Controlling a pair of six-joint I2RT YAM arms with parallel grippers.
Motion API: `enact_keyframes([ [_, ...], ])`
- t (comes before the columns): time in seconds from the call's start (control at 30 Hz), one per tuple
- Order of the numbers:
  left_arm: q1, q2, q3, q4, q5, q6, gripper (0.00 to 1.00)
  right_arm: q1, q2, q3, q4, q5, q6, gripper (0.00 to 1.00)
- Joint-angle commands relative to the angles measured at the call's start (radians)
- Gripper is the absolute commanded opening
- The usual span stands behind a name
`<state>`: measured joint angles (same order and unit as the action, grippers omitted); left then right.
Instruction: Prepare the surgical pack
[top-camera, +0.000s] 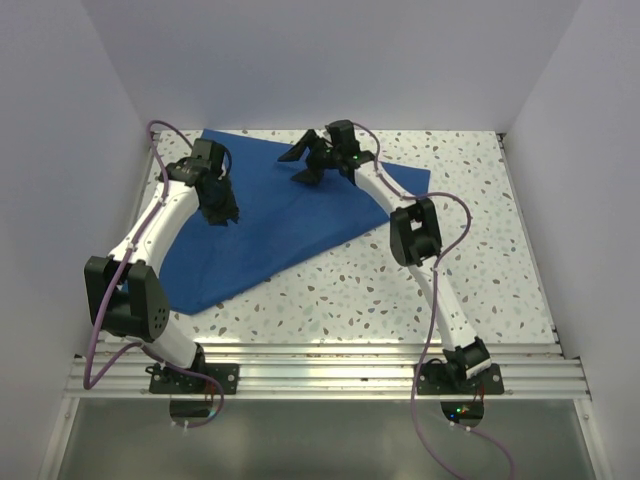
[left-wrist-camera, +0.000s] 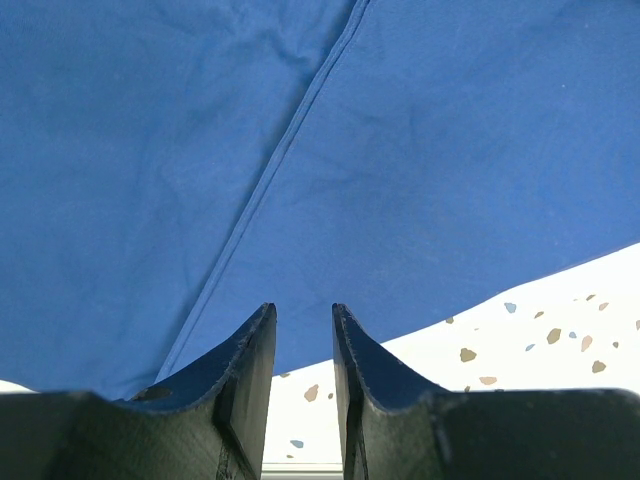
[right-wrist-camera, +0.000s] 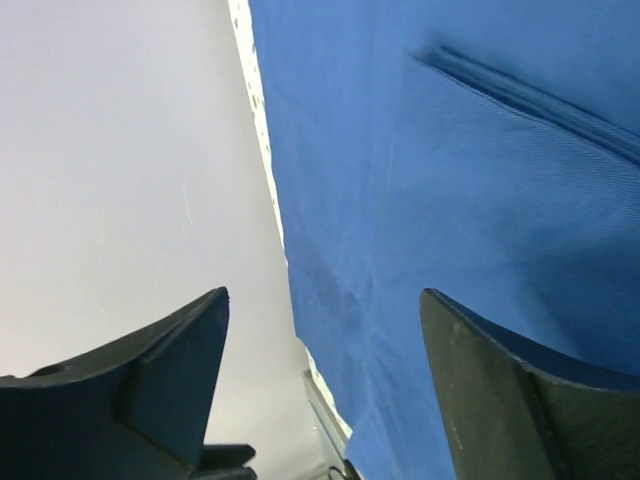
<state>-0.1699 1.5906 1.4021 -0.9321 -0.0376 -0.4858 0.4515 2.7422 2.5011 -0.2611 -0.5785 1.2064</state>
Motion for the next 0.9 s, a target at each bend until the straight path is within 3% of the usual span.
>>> enact_keyframes([
  [0.0,0.012,0.002,-0.009,0.027,0.007,0.013,0.33,-0.002,-0.062,0.054,0.037,-0.06,-0.056,0.82],
  [0.2,0.015,0.014,-0.023,0.039,-0.002,0.012,0.32,-0.056,-0.154,-0.017,-0.055,-0.023,-0.136,0.79],
  [0.23,0.015,0.019,-0.022,0.039,-0.005,0.013,0.23,-0.091,-0.177,-0.053,-0.056,-0.014,-0.151,0.77],
  [0.3,0.017,0.032,-0.022,0.053,-0.018,0.015,0.16,-0.149,-0.226,-0.093,-0.137,0.043,-0.244,0.68],
  [0.33,0.018,0.043,-0.018,0.053,-0.024,0.015,0.06,-0.168,-0.234,-0.091,-0.208,0.063,-0.319,0.62],
  [0.37,0.018,0.069,-0.005,0.043,-0.044,0.015,0.0,-0.183,-0.243,-0.087,-0.234,0.089,-0.356,0.47],
  [0.43,0.02,0.115,0.009,0.032,-0.068,0.006,0.0,-0.226,-0.256,-0.078,-0.314,0.13,-0.463,0.33],
  [0.47,0.02,0.129,0.011,0.032,-0.085,0.004,0.0,-0.237,-0.257,-0.067,-0.337,0.155,-0.496,0.2],
  [0.57,0.023,0.181,0.017,0.036,-0.129,-0.013,0.0,-0.266,-0.253,-0.062,-0.42,0.222,-0.609,0.04],
  [0.87,0.026,0.338,0.055,0.024,-0.202,-0.059,0.0,-0.306,-0.256,-0.183,-0.514,0.442,-0.792,0.0],
])
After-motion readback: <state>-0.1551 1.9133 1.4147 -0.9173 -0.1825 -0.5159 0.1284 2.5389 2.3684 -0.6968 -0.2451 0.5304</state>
